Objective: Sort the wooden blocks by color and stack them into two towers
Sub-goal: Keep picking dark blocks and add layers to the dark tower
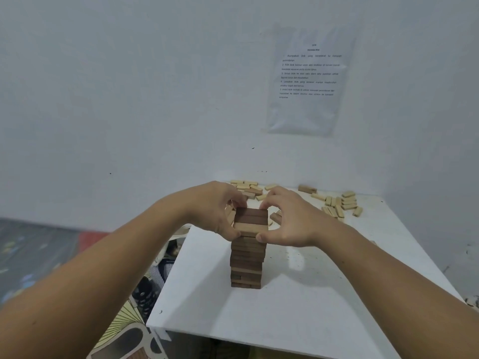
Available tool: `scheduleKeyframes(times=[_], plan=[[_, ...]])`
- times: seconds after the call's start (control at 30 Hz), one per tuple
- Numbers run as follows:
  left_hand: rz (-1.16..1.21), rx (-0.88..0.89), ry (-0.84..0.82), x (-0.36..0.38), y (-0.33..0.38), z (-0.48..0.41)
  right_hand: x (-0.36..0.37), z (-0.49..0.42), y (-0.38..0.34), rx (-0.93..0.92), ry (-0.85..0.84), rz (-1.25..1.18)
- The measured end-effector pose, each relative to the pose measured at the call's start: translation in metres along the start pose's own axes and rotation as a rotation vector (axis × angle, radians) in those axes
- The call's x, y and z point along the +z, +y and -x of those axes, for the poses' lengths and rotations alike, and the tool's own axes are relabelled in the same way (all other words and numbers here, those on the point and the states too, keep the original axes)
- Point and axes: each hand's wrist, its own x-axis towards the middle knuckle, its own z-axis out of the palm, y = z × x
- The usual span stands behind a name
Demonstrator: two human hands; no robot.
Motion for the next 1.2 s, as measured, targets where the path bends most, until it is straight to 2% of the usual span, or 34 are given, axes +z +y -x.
scheduleKeyframes(times=[1.2], plan=[[-0.064, -0.015, -0.094, 0.0063, 0.0027, -0.0011, -0.0002, 0.0082, -0.0078, -0.009, -0.041, 0.089]])
